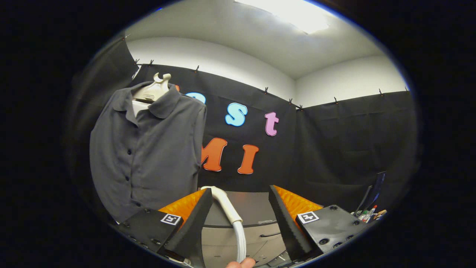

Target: Iron the clothes twice with a garment steamer, once on the left side and once on the right side.

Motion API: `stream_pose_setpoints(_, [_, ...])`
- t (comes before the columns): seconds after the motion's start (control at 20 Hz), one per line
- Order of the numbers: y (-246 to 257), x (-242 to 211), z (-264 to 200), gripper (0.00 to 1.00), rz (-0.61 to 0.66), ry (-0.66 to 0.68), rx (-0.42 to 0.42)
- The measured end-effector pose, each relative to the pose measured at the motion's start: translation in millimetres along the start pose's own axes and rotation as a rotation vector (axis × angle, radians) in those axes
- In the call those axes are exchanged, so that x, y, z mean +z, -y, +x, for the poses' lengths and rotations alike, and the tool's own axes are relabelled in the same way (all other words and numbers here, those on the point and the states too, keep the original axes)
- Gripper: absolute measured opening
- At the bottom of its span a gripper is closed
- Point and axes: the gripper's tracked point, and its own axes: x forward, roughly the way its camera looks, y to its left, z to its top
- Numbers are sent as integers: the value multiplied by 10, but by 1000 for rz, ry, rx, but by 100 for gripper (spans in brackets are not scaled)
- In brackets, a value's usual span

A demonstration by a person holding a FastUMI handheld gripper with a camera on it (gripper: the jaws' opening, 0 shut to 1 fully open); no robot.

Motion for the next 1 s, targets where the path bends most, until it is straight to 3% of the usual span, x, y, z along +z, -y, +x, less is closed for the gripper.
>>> stream_pose_setpoints(0.15, [195,-68,551,97,-7,-68,-53])
stream_pose_setpoints(0.5, [-29,-792,1885,98,44,-281,40])
stream_pose_setpoints(0.75, [-263,-1407,2321,98,189,-430,122])
stream_pose_setpoints(1.0, [-265,-1673,2482,97,209,-495,147])
